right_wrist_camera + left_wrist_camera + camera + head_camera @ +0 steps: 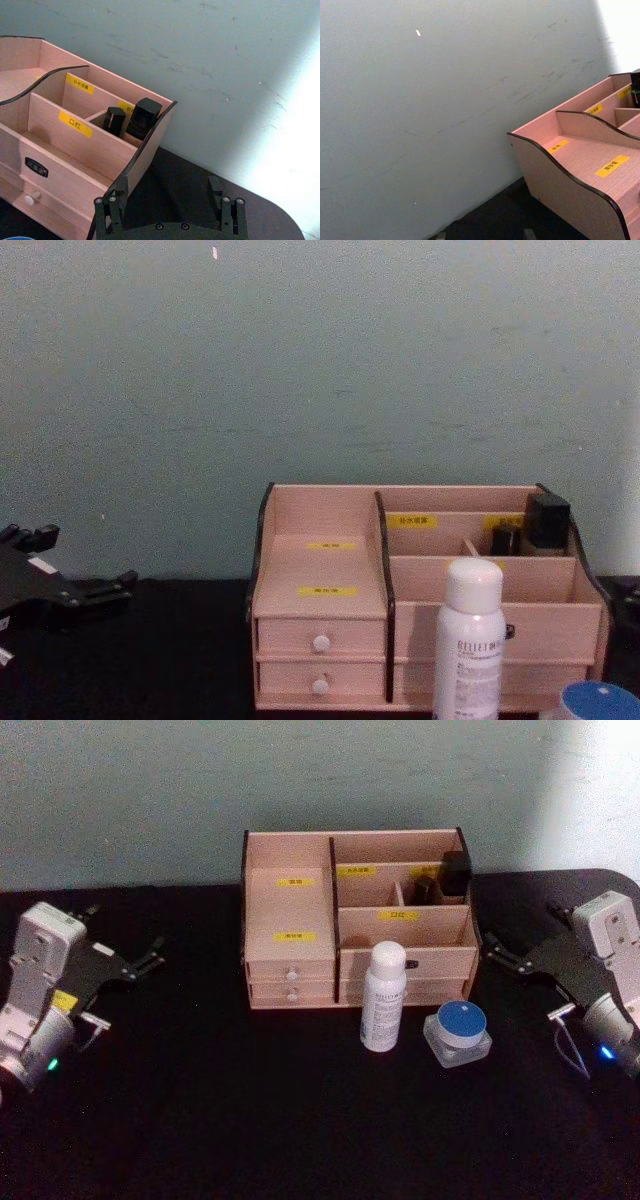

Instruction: Pick up the facial cleanser and watermelon frost from the table and place them into the tiered storage box.

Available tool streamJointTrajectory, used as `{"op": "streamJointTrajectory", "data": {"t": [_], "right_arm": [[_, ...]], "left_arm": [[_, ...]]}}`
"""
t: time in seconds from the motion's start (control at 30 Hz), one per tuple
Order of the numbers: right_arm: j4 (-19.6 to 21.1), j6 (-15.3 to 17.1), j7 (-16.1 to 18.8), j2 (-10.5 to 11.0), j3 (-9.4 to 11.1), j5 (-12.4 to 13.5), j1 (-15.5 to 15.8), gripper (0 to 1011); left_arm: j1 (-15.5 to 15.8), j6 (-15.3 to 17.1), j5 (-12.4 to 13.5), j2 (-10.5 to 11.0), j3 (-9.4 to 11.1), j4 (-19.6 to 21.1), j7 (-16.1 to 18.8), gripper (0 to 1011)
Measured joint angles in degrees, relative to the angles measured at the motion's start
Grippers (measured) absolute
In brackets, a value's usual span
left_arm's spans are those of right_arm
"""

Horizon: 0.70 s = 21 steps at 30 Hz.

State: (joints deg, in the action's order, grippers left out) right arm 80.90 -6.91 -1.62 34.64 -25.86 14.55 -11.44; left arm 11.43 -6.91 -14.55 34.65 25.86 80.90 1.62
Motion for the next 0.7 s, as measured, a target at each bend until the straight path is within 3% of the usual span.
{"op": "streamJointTrajectory", "data": {"t": [0.7], "right_arm": [[0.0, 0.0, 0.0, 0.0, 0.0, 0.0, 0.0, 1003]], "left_arm": [[0.0, 0.0, 0.0, 0.0, 0.0, 0.0, 0.0, 1001]]}}
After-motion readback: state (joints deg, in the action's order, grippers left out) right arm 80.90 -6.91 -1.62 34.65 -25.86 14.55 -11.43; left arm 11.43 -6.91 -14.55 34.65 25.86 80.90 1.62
